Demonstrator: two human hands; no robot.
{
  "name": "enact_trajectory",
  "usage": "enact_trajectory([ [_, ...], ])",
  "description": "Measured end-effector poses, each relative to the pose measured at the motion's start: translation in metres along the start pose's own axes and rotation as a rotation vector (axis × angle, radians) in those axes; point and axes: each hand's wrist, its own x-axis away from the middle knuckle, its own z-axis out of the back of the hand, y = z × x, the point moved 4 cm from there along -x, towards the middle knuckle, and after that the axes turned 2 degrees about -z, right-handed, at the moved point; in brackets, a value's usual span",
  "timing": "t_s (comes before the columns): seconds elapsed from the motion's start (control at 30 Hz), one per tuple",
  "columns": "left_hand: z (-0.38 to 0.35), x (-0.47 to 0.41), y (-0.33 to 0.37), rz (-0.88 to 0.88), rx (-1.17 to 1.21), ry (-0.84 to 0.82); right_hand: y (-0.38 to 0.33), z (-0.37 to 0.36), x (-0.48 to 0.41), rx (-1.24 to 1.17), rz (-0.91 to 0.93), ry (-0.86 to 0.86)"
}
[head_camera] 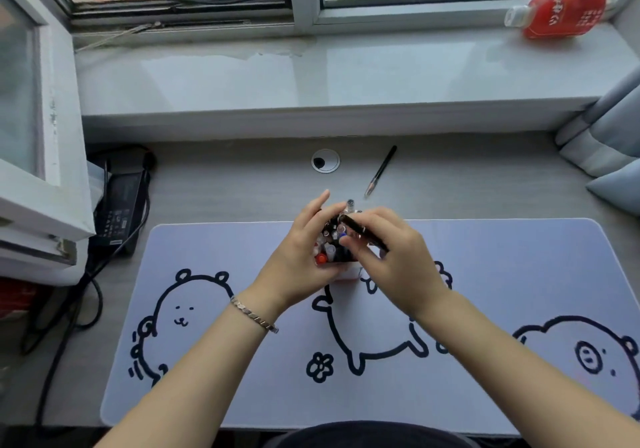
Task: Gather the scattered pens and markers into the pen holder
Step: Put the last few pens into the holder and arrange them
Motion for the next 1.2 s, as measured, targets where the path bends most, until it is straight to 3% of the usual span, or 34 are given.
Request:
enact_trajectory([
  [0.17, 0.003, -0.002, 0.001, -0.029, -0.012, 0.036, 0.014, 0.006, 0.017, 0.047, 0.138, 0.32],
  [0.37, 0.005, -0.005, 0.0, -0.071, -0.06, 0.048, 0.032, -0.011, 0.034, 0.09, 0.111, 0.251],
  [0.5, 0.012, -0.012, 0.004, -0.061, -0.095, 0.058, 0.018, -0.004, 0.017, 0.009, -0.136, 0.154],
  [0.7, 0.01, -0.007, 0.006, -0.048, -0.155, 0.05, 0.037, 0.03, 0.03, -0.403, -0.805, -0.1],
  [0.77, 0.01, -0.007, 0.005, -0.045, -0.163, 0.06, 0.041, 0.041, 0.038, -0.551, -0.917, -0.094],
  [0.87, 0.01, -0.007, 0.006, -0.037, -0.17, 0.059, 0.041, 0.061, 0.046, -0.752, -0.947, 0.066],
  [1.03, 0.01, -0.006, 0.005, -0.031, -0.167, 0.057, 0.039, 0.074, 0.053, -0.544, -0.926, 0.103],
  [1.2, 0.01, -0.005, 0.005, -0.038, -0.153, 0.063, 0.032, 0.072, 0.054, -0.256, -0.906, -0.166],
])
